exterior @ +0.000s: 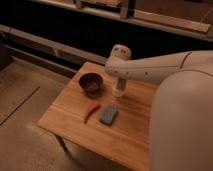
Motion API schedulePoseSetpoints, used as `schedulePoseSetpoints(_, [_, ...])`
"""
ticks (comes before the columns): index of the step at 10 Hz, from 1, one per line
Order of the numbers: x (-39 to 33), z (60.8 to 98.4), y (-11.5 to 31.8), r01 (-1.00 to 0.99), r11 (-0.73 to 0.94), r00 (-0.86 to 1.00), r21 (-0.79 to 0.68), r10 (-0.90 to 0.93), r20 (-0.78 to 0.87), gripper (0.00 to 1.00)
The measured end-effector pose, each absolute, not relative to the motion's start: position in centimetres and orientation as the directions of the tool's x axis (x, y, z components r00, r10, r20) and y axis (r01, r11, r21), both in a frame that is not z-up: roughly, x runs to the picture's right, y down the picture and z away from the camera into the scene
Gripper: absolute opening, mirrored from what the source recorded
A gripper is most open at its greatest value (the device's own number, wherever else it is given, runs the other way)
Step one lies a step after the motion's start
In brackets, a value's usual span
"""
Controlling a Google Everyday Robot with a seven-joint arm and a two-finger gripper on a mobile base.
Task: Place the eraser in the ceramic cup
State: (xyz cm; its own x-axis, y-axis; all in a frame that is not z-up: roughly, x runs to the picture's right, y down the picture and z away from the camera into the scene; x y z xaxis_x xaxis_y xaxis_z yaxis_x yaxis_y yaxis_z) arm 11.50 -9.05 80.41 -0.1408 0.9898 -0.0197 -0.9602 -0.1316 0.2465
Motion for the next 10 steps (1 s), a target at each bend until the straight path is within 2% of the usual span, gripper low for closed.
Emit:
schedulePoseSetpoints(6, [12.1, 80.4, -8.8, -0.955, -0.124, -0.138, 0.271, 0.990, -0.032, 0.00])
schedulePoseSetpoints(10, [11.7, 78.7, -11.7, -0.954, -0.121, -0.120, 0.276, 0.993, 0.018, 0.00])
